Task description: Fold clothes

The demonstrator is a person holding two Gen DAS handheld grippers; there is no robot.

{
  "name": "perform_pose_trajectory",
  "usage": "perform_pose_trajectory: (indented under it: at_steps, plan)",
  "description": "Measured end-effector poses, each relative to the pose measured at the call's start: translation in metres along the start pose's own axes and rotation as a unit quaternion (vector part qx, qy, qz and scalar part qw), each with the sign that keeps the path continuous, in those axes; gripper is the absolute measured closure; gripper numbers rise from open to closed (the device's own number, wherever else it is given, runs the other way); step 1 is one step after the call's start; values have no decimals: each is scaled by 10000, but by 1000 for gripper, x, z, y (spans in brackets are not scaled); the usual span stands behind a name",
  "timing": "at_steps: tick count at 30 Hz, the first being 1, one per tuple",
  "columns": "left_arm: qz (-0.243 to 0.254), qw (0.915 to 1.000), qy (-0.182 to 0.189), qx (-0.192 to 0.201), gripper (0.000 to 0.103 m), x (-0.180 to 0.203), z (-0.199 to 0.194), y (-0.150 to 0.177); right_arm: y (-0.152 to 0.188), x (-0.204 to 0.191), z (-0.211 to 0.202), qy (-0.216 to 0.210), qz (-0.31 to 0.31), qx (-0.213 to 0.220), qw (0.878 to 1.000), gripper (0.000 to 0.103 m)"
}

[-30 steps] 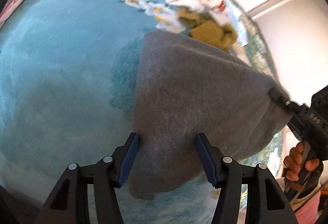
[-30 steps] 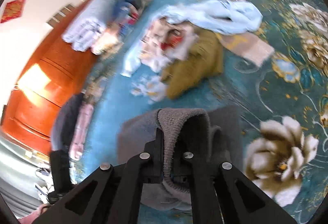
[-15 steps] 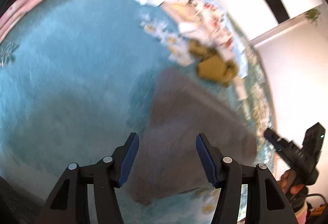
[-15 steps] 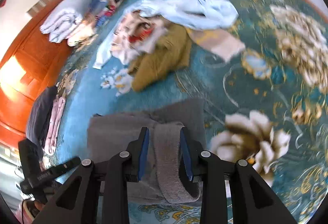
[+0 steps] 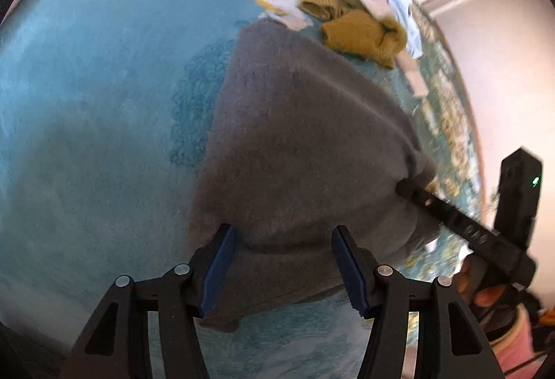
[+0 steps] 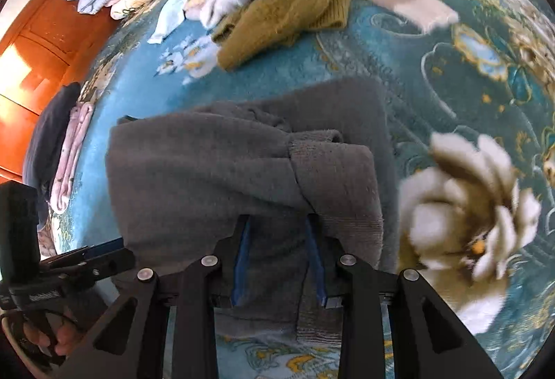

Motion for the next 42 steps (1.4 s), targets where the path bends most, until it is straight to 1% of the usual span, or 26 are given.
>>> perform_pose_trajectory:
  at_steps: [2,4,6,7,8,9,11,13,14,15,16,18,21,23,25,27,28,30,33,34,36,38,39,41,42]
  plan:
    - [-168,9993,208,277,41,-5,-12,1,0,-6,-3,27,-55,45,10000,70]
    - [-338,9968,344,638,41,-11,-28,0,-1,-11,-15,-116,-121,71,9998,70]
    - [-551,9951,237,787,38,-21,-35,0,-2,-10,-36,-445,-134,261,9986,68]
    - [-670,9949,129,749,35,-27,-33,1,-3,-7,-43,-509,-104,341,9981,62]
    - [-827,9946,58,625,35,-34,-29,3,-5,1,-46,-470,-44,396,9981,53]
    - [-999,9938,8,480,35,-41,-23,6,-7,8,-49,-431,17,451,9981,52]
    - [-1335,9907,56,258,35,-51,-11,11,-10,24,-52,-343,207,513,9979,52]
    - [-1533,9879,134,186,35,-58,-5,13,-10,48,-44,-225,598,434,9970,52]
    - [-1593,9869,174,165,35,-60,-4,15,-8,58,-41,-263,782,350,9960,45]
    - [-1615,9866,189,147,35,-62,-2,15,-6,64,-36,-408,934,224,9945,40]
    - [-1597,9869,188,135,35,-62,0,14,-5,67,-30,-566,1067,98,9926,39]
    - [-1519,9880,238,173,33,-62,2,11,-3,70,-20,-809,1250,-20,9888,39]
    - [-1492,9875,421,298,31,-66,4,5,-9,74,-12,-953,1442,6,9850,38]
    - [-1529,9862,537,348,29,-71,8,0,-13,76,-9,-1050,1504,18,9830,30]
    - [-1479,9865,584,379,27,-71,9,-3,-15,76,-7,-1104,1517,20,9822,28]
    - [-1288,9892,603,340,27,-64,11,-8,-17,76,-2,-1098,1556,1,9817,27]
    - [-1195,9903,654,286,27,-60,14,-11,-17,76,0,-1107,1580,4,9812,24]
    - [-1020,9918,746,167,27,-52,22,-17,-15,74,-1,-1127,1608,54,9805,24]
    - [-652,9963,563,48,28,-42,22,-17,-11,71,-5,-1313,1639,-28,9777,24]
    - [-598,9968,529,43,29,-40,21,-17,-9,70,-5,-1327,1636,-55,9776,25]
    - [-578,9971,485,41,37,-40,18,-16,-5,70,-8,-1249,1656,-26,9782,31]
    - [-549,9975,445,36,49,-40,17,-16,-3,71,-7,-1168,1744,-34,9777,53]
    - [-513,9977,443,39,52,-38,17,-16,-2,70,-7,-1107,1769,-39,9780,58]
    - [-404,9983,410,44,62,-34,16,-17,-2,64,-12,-1007,1706,-11,9802,72]
    - [-333,9988,367,51,64,-32,14,-16,-2,59,-16,-929,1621,32,9824,74]
Point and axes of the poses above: each gripper's, at about its wrist camera, not at the fingertips, and z roughly the way its jaws point, x to its right, y to its underside, the point moved 2 cm from there along z, roughly the way its jaws point, and after that the axes turned 15 degrees about z, right-handed, at the moved point
